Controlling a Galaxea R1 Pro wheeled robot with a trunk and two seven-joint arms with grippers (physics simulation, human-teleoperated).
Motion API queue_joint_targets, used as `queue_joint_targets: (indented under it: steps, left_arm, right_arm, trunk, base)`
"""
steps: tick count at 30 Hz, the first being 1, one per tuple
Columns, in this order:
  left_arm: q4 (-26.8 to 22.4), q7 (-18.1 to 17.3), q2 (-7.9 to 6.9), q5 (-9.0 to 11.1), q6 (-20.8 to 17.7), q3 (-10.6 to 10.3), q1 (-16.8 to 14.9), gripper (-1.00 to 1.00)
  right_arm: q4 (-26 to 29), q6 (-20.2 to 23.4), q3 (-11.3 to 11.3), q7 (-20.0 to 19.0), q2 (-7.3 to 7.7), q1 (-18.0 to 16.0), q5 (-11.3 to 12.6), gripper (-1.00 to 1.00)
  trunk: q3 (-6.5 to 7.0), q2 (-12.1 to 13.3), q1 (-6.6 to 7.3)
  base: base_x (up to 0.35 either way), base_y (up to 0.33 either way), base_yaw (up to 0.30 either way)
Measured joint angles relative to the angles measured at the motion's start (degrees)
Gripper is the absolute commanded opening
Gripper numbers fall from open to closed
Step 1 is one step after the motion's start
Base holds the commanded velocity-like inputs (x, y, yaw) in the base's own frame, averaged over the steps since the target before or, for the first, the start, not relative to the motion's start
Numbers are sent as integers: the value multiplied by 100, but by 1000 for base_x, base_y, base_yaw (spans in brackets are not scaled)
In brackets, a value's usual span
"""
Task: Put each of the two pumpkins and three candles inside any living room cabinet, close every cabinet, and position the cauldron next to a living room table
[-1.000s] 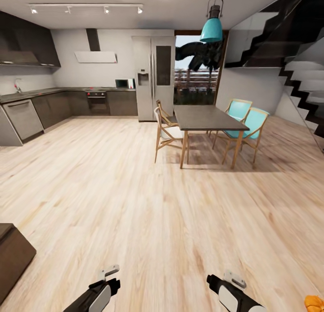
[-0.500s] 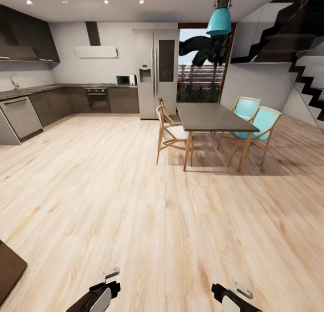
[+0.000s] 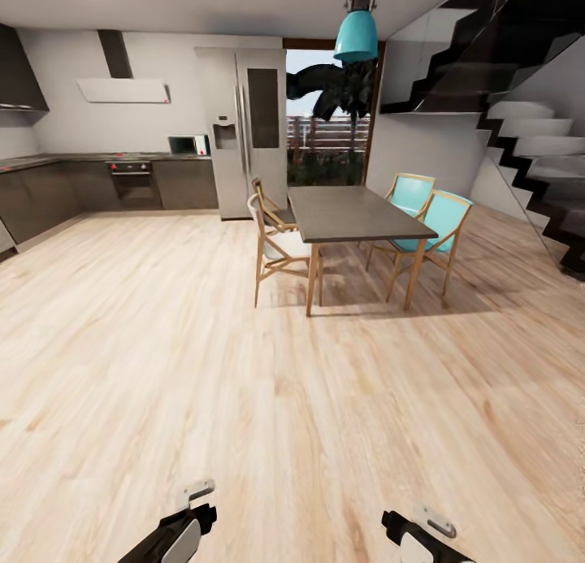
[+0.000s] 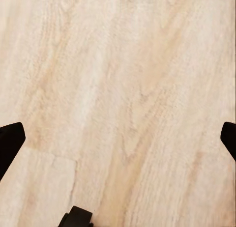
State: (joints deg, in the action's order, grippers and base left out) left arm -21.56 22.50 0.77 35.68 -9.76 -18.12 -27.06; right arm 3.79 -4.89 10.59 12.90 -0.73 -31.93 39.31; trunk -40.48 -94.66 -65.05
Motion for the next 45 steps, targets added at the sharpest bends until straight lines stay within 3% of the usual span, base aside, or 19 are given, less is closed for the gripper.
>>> queue_joint_targets:
  steps: [45]
  left_arm:
    - [0, 4, -7, -18, 8, -11, 0, 100]
  right_arm:
    - [3, -10, 9, -1, -30, -11, -7, 100]
  trunk:
    - [-40, 0, 0]
  base:
    - [344, 89, -290]
